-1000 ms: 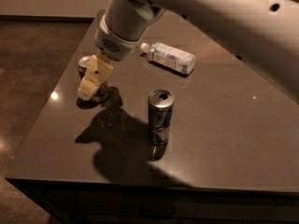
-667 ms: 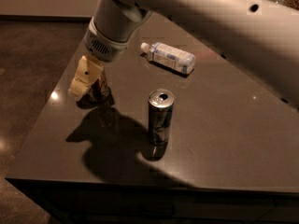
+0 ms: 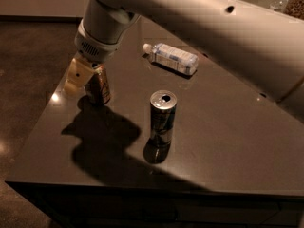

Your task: Pick orange can

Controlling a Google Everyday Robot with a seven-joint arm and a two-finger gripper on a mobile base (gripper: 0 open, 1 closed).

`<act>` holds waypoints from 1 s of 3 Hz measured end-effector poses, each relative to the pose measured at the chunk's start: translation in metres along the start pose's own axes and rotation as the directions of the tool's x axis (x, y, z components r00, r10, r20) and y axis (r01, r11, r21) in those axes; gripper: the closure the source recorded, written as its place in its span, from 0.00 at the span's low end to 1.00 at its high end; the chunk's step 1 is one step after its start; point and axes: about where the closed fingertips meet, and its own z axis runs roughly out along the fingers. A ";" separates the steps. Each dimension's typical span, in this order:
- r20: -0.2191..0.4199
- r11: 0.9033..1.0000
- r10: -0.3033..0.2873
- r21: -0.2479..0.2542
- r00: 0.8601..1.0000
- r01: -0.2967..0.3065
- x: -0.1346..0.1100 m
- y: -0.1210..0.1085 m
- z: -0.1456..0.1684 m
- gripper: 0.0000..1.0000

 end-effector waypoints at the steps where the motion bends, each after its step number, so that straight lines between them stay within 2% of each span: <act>1: -0.007 1.000 0.007 -0.012 1.000 -0.007 -0.002 -0.003 0.007 0.38; 3: 0.013 1.000 0.003 -0.030 1.000 -0.002 -0.011 -0.008 -0.001 0.83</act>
Offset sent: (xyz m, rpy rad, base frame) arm 0.0114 0.0126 -0.0031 0.0194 0.0361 0.0130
